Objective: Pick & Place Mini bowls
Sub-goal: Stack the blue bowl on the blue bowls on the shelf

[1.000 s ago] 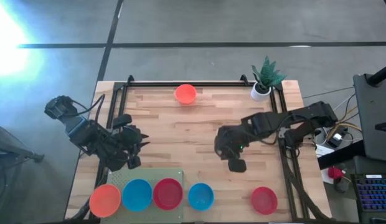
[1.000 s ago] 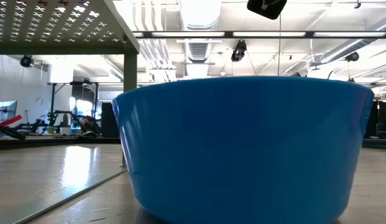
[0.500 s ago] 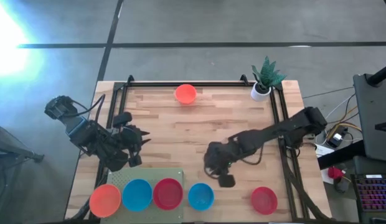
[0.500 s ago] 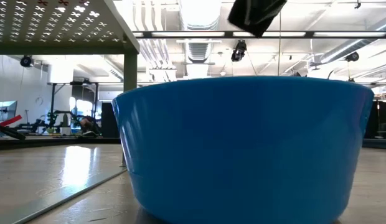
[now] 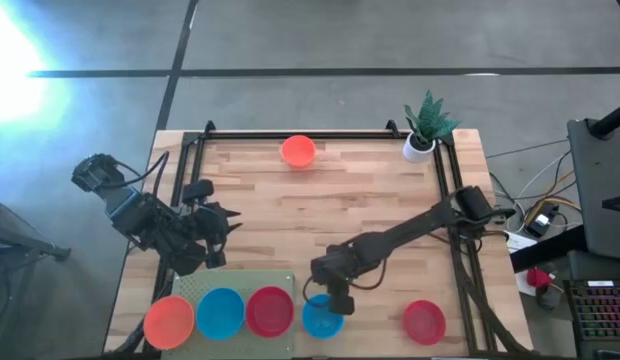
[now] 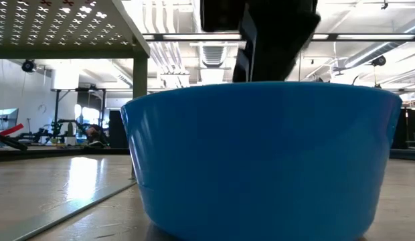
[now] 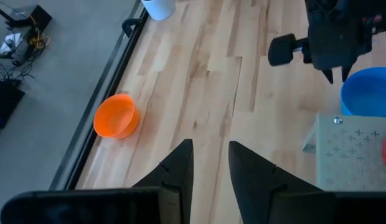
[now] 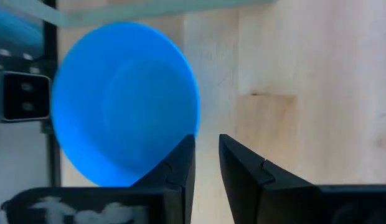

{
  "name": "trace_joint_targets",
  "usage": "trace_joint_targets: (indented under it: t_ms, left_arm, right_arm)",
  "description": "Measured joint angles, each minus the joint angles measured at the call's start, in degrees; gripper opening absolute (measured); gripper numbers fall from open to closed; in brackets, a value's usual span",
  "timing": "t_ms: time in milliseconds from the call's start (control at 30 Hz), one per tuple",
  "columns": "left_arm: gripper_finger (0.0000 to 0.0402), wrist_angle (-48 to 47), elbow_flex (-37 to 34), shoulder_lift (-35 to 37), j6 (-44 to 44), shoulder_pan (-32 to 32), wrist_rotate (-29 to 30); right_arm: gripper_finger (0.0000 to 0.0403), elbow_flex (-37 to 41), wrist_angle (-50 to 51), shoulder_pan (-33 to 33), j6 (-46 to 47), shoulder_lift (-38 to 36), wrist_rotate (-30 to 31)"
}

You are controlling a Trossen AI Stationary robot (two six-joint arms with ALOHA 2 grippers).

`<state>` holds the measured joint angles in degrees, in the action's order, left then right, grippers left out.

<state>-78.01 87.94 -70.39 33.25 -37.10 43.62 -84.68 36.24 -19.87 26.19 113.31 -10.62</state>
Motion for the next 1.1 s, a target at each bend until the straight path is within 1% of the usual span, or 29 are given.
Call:
trace_joint_targets:
  t_ms: [100, 367, 667, 767, 1100]
  left_arm:
    - [0.0094, 0.00, 0.00, 0.00, -1.16, 0.00, 0.00]
    - [0.0094, 0.00, 0.00, 0.02, -1.24, 0.00, -0.02]
    - [0.0094, -0.02, 0.00, 0.02, -0.70, 0.00, -0.04]
    - [0.0094, 0.00, 0.00, 0.02, -0.35, 0.00, -0.04]
    - [0.0094, -0.01, -0.01, 0.02, -0.26, 0.00, -0.07]
  right_arm:
    - [0.0068, 0.04, -0.52, -0.18, 0.81, 1.08, -0.41]
    - [0.0068, 0.04, -1.35, -0.16, 3.43, 0.91, -0.54]
    - [0.0068, 0.42, -5.75, -1.62, 4.48, 2.52, 0.28]
    - [0.0068, 0.36, -5.58, -1.67, 4.89, 2.52, 1.65]
    - [0.0068, 0.33, -5.59, -2.14, 5.38, 2.46, 1.73]
